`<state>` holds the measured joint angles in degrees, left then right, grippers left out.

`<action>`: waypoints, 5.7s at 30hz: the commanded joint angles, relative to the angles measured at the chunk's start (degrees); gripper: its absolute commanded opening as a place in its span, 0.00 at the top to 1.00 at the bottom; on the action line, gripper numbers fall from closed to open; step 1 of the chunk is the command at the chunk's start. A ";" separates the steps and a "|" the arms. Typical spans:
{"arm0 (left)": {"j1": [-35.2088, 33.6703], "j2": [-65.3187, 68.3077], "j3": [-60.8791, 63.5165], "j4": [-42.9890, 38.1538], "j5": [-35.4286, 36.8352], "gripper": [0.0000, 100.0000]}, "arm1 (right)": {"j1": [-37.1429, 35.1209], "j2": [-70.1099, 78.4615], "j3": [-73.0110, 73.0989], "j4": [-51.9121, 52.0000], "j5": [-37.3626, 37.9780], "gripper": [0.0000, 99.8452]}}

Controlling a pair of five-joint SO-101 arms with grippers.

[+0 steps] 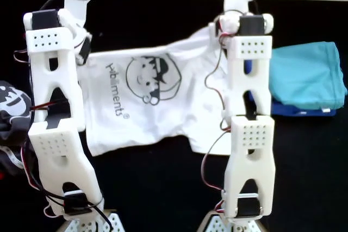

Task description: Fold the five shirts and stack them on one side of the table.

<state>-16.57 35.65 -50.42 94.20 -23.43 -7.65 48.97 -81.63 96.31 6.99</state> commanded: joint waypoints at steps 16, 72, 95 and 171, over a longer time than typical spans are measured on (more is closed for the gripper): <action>3.12 -28.09 31.96 7.03 -0.62 0.99 | 3.30 -29.67 36.35 4.88 0.53 0.99; -4.09 -31.96 37.67 1.67 -4.40 0.80 | 1.27 -68.26 90.77 -10.33 -0.18 0.80; 3.74 -1.19 33.45 -24.79 3.16 0.99 | -3.65 -13.58 44.44 -23.96 -0.70 0.99; 1.01 -49.98 91.47 -32.70 -0.26 0.99 | -7.08 -42.68 93.41 -21.58 4.13 0.99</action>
<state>-16.66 -16.13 41.19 65.01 -23.43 -14.24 9.85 4.97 80.84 10.42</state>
